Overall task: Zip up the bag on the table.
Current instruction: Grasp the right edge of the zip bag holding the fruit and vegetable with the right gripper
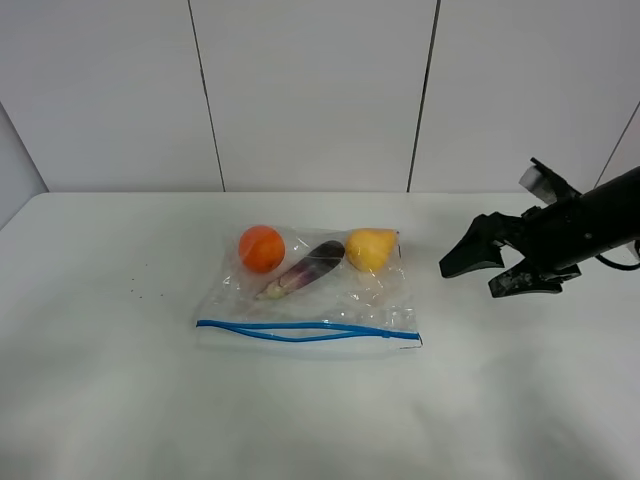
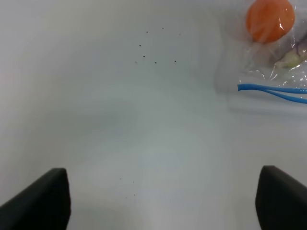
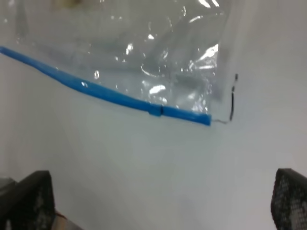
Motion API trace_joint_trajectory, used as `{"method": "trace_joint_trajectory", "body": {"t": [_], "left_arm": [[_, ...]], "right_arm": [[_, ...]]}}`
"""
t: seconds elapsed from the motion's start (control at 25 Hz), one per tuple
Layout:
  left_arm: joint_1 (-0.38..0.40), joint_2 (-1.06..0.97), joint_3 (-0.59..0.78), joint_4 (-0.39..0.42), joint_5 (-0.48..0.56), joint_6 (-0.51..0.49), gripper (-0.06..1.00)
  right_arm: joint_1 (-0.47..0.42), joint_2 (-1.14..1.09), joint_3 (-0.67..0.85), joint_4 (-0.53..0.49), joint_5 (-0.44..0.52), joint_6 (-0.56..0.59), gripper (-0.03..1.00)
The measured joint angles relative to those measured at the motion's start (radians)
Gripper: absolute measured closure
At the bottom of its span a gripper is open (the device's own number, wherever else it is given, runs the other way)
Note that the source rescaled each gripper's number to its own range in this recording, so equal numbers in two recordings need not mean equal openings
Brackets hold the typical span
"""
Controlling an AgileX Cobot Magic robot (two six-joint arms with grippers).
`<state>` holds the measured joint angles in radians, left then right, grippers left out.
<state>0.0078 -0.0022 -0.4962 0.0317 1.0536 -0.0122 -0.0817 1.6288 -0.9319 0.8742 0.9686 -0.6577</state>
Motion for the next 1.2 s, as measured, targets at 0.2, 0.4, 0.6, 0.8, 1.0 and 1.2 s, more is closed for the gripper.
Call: {"method": "trace_joint_trajectory", "body": {"t": [0.2,0.4,0.6,0.8,1.0,1.2], "left_arm": [[0.0,0.0,0.0,0.0,0.0,0.0,-0.06],[0.0,0.0,0.0,0.0,0.0,0.0,-0.06],[0.0,0.0,0.0,0.0,0.0,0.0,-0.06],[0.0,0.0,0.0,0.0,0.0,0.0,-0.06],[0.0,0.0,0.0,0.0,0.0,0.0,-0.06],[0.0,0.0,0.0,0.0,0.0,0.0,-0.06]], "right_arm": [[-0.055,0.139,0.001,0.136,0.049,-0.137,-0.02],[-0.052,0.302,-0.053,0.211,0.141,-0.227,-0.01],[-0.047,0.398,-0.152,0.23,0.172,-0.225,-0.01],[-0.043,0.495,-0.209,0.241,0.208,-0.227,0.02],[-0.013,0.556,-0.212,0.264,0.232,-0.261,0.05],[0.014,0.585,-0.213,0.288,0.235,-0.282,0.05]]}}
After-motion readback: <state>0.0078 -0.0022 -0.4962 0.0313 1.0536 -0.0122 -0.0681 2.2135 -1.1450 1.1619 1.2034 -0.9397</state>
